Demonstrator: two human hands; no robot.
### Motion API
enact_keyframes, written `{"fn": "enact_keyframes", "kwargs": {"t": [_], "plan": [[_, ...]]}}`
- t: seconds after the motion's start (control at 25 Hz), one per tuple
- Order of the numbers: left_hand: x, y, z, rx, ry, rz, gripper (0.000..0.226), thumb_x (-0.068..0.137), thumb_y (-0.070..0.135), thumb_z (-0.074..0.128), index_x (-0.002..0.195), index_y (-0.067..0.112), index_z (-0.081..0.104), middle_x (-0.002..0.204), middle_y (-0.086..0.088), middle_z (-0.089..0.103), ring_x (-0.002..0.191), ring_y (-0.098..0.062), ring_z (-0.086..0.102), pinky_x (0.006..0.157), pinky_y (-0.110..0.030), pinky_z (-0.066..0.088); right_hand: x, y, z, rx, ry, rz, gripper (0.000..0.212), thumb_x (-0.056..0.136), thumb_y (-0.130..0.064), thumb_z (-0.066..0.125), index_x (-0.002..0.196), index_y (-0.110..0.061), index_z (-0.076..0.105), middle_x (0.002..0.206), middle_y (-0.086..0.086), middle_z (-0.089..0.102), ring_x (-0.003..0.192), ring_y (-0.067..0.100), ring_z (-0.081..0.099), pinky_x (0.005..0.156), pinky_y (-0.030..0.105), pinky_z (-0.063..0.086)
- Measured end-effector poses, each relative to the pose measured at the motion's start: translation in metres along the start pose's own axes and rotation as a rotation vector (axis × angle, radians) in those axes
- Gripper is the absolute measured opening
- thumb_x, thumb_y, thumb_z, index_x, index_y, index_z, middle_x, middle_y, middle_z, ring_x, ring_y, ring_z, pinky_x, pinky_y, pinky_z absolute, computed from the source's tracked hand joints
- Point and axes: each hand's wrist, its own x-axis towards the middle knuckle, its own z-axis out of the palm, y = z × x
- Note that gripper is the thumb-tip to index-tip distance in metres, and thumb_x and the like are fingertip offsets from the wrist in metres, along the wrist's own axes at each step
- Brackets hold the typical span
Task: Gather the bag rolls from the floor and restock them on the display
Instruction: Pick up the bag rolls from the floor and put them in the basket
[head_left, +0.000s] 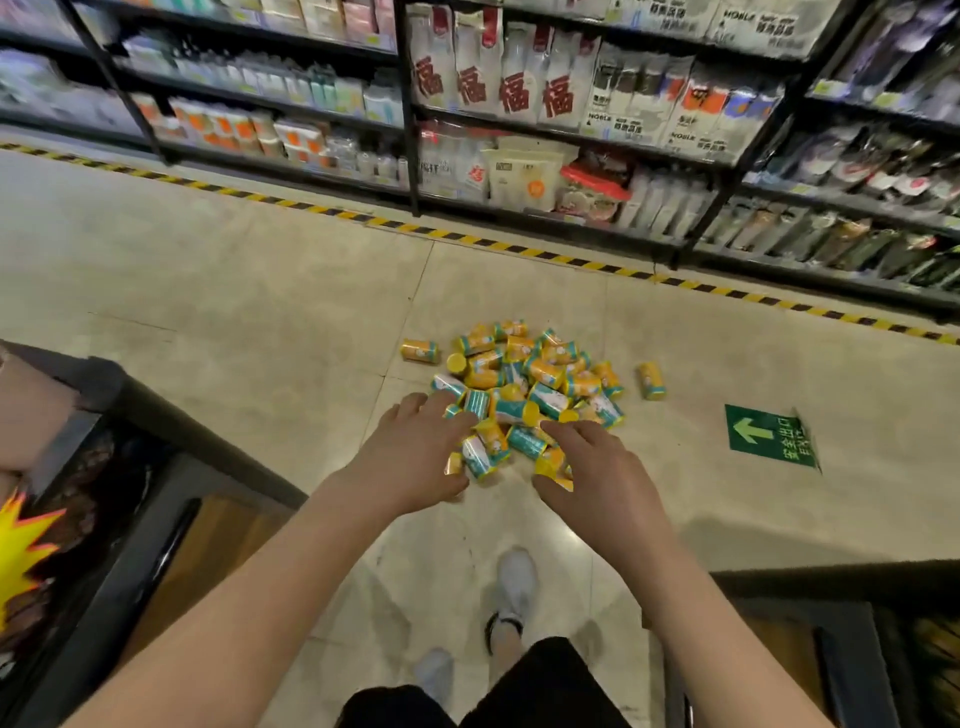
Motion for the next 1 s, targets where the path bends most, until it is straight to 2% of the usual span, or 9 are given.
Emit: {"fn": "enact_keyframes", "kwargs": {"t": [0.16,0.28,0.4,0.56,0.76,0.88,1.0], "plan": [[0.087,-0.027,0.017,-0.080,-0.009,-0.066,0.072,0.092,0.052,0.061,0.155,0.036,0.029,0.164,0.001,0.017,0.147,-0.027,0.021,0.113,-0.037,0.031,0.102,0.036,0.025,0.041,-0.041,-0.035,0.058,0.085,-0.036,0.074,0.138,-0.023,0.058,0.127,0.003,0.060,0.117,0.028,0.059,0.082,0.037,0.050],[0.152,-0.048,0.048,-0.190,-0.023,-0.126,0.071,0.092,0.050,0.063,0.154,0.034,0.033,0.162,0.000,0.023,0.146,-0.028,0.024,0.112,-0.038,0.035,0.175,0.070,0.058,0.079,-0.120,-0.008,0.057,0.089,-0.037,0.070,0.142,-0.026,0.053,0.134,0.001,0.055,0.121,0.024,0.055,0.082,0.031,0.044],[0.220,-0.074,0.103,-0.276,-0.058,-0.163,0.070,0.090,0.047,0.066,0.152,0.032,0.036,0.158,0.000,0.029,0.141,-0.028,0.030,0.110,-0.036,0.035,0.242,0.109,0.118,0.103,-0.163,0.036,0.059,0.088,-0.038,0.071,0.143,-0.029,0.051,0.138,0.001,0.051,0.116,0.024,0.058,0.081,0.030,0.041],[0.298,-0.118,0.219,-0.365,-0.147,-0.238,0.072,0.088,0.047,0.068,0.151,0.031,0.038,0.156,-0.005,0.031,0.139,-0.032,0.033,0.112,-0.038,0.034,0.307,0.157,0.227,0.168,-0.194,0.121,0.062,0.087,-0.033,0.075,0.144,-0.025,0.052,0.139,0.005,0.050,0.127,0.027,0.052,0.097,0.038,0.045],[0.381,-0.166,0.406,-0.462,-0.219,-0.410,0.074,0.087,0.044,0.070,0.151,0.031,0.035,0.147,-0.005,0.038,0.135,-0.032,0.039,0.108,-0.044,0.041,0.383,0.226,0.393,0.158,-0.184,0.188,0.070,0.087,-0.032,0.074,0.149,-0.022,0.043,0.144,0.008,0.043,0.132,0.029,0.045,0.100,0.042,0.043],[0.415,-0.180,0.500,-0.515,-0.263,-0.570,0.074,0.086,0.043,0.072,0.147,0.020,0.037,0.141,-0.012,0.042,0.130,-0.038,0.045,0.103,-0.049,0.045,0.418,0.261,0.459,0.126,-0.141,0.217,0.074,0.086,-0.031,0.075,0.150,-0.020,0.041,0.149,0.011,0.041,0.136,0.030,0.038,0.106,0.042,0.039],[0.444,-0.186,0.581,-0.636,-0.266,-0.805,0.075,0.085,0.047,0.073,0.139,0.009,0.038,0.137,-0.017,0.043,0.129,-0.042,0.045,0.103,-0.052,0.044,0.435,0.291,0.509,0.070,-0.065,0.184,0.074,0.081,-0.033,0.078,0.146,-0.015,0.047,0.142,0.015,0.046,0.133,0.037,0.040,0.109,0.044,0.034]]}}
